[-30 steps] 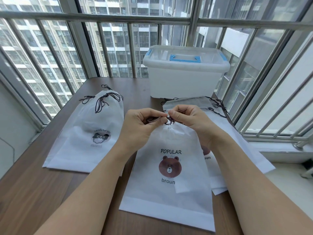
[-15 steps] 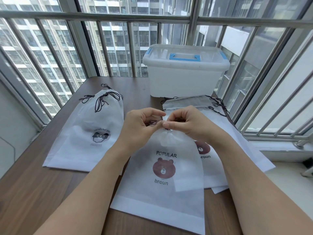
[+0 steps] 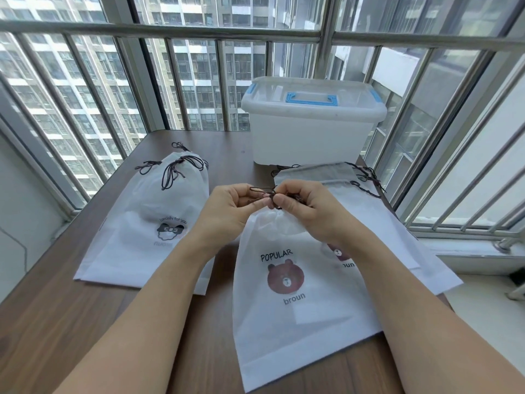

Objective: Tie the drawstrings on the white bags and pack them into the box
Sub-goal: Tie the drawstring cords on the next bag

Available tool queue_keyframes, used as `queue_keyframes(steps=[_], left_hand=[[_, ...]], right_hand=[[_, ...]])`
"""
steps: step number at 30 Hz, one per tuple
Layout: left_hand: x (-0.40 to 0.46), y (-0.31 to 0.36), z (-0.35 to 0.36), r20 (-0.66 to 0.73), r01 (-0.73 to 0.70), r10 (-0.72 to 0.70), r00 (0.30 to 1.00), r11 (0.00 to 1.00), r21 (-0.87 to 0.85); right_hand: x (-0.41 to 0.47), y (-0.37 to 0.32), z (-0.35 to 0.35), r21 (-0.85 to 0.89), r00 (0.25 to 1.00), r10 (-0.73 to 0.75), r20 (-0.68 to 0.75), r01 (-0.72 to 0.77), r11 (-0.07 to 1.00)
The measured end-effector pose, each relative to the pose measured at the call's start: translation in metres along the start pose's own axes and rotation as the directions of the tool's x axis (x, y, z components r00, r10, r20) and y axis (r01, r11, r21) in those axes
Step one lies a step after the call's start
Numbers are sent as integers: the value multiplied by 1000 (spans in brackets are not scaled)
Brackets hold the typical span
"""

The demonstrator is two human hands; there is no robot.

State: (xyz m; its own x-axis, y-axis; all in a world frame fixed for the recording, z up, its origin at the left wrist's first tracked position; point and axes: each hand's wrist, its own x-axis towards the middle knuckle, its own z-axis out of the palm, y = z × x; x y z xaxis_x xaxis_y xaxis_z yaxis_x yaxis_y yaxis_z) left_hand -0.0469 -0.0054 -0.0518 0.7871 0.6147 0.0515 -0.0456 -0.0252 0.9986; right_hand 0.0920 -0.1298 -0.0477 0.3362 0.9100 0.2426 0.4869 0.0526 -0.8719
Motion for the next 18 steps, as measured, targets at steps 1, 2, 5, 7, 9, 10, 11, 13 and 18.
queue_keyframes(steps=[1,2,5,7,9,10,11,13,18], left_hand=[[0,0,1,-15,3,-3,1000,1000,2],[-1,0,2,-32,13,-12,999,1000,4],[-3,1,3,-39,53,-53,998,998,-15],[-5,2,5,-22,84,-85,996,995,-54],[-6,2,6,-26,102,-104,994,991,-83],[-6,2,6,-30,105,-108,994,990,-92],[-6,2,5,-32,103,-107,994,990,-92],[-6,2,5,-34,95,-97,995,993,-69],[-7,4,2,39,81,-81,996,997,9]], right_hand=[[0,0,1,13,1000,-2,-9,2,1000],[1,1,2,28,1000,-2,-14,2,1000],[1,0,5,66,1000,-18,-24,20,998],[1,-2,6,59,1000,-14,-26,15,998],[-1,-4,6,14,999,-8,-31,9,1000],[-1,-5,7,-21,999,-7,-37,7,1000],[-1,-5,8,-57,999,-5,-41,3,998],[-1,-5,9,-101,998,14,-56,-20,995],[2,1,10,-121,992,37,-119,-51,991]])
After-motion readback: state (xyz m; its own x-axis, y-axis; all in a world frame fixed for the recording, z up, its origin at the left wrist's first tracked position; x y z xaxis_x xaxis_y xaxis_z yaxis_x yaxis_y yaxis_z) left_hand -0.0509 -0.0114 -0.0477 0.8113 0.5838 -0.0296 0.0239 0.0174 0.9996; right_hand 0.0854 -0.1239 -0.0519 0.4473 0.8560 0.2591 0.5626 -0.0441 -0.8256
